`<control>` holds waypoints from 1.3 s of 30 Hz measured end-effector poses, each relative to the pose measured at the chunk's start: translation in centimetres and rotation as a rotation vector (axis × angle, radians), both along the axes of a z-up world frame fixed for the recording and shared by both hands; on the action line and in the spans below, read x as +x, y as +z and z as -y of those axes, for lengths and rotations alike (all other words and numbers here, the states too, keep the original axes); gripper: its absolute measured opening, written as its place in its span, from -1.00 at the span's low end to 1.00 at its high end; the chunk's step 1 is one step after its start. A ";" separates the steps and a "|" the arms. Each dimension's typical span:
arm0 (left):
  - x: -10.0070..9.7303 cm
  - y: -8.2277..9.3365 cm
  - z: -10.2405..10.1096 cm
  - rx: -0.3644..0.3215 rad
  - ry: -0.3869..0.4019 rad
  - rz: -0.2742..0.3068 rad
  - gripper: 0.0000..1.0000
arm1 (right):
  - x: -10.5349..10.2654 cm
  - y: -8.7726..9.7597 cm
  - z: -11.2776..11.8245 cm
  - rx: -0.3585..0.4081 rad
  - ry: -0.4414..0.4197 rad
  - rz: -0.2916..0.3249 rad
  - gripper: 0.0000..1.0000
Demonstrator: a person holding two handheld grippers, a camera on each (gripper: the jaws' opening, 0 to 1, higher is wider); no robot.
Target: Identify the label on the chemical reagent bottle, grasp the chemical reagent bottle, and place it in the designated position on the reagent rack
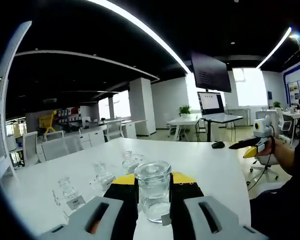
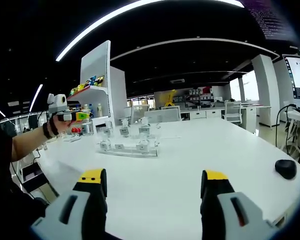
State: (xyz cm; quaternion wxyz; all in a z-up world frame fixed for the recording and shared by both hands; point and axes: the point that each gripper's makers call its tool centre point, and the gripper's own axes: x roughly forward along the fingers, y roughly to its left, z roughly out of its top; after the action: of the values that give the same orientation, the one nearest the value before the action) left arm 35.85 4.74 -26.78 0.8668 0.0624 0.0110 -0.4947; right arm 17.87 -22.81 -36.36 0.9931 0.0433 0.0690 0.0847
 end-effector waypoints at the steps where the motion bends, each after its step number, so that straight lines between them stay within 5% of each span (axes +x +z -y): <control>1: 0.1 0.0 0.0 0.000 0.000 0.000 -0.54 | 0.0 0.0 0.0 -0.001 0.001 -0.001 0.47; 39: 2.7 1.7 0.4 0.021 0.007 0.034 -0.54 | 0.1 -0.1 0.0 -0.006 0.001 -0.006 0.47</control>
State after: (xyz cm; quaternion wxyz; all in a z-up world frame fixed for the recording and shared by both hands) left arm 38.58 4.34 -25.12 0.8680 0.0799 0.0015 -0.4902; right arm 17.94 -22.85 -36.47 0.9930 0.0404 0.0722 0.0849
